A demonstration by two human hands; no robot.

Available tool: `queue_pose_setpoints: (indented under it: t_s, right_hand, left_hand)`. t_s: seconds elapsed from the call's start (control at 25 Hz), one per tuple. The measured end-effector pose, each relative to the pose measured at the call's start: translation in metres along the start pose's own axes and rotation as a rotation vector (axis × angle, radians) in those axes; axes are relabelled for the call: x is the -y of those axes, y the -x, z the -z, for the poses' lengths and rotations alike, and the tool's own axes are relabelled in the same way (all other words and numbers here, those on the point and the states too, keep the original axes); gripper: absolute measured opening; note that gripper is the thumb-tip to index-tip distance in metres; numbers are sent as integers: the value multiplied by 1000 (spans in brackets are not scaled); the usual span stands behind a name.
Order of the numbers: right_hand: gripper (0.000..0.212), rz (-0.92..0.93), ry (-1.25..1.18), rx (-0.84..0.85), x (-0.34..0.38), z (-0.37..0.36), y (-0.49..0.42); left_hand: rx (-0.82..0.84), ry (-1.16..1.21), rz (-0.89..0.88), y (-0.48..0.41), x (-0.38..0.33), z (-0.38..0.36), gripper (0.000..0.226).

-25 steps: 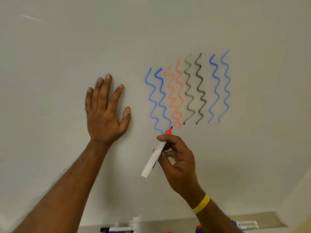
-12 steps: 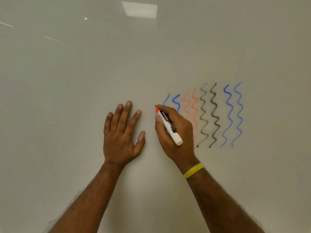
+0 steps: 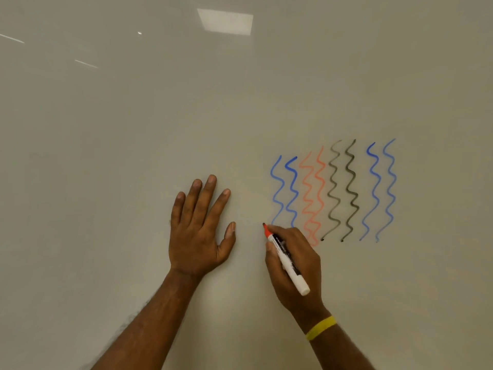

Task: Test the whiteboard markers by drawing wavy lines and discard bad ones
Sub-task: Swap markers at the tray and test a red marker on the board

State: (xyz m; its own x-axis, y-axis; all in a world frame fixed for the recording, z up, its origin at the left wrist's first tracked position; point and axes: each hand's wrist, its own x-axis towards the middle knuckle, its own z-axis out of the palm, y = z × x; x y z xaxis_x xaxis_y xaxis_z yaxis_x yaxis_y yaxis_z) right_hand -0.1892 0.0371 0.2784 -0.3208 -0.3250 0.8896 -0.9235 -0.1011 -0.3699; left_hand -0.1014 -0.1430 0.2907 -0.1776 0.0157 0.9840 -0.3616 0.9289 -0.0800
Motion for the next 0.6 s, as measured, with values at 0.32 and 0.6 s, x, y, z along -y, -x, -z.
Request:
queue_pose_setpoints:
  t_s: [0.32, 0.6]
  right_hand:
    - [16, 5, 66, 101, 11, -1, 19]
    - [13, 102, -61, -190, 40, -1, -79]
  left_hand:
    - [-15, -4, -2, 2, 0, -2, 58]
    - [1, -1, 3, 3, 2, 0, 61]
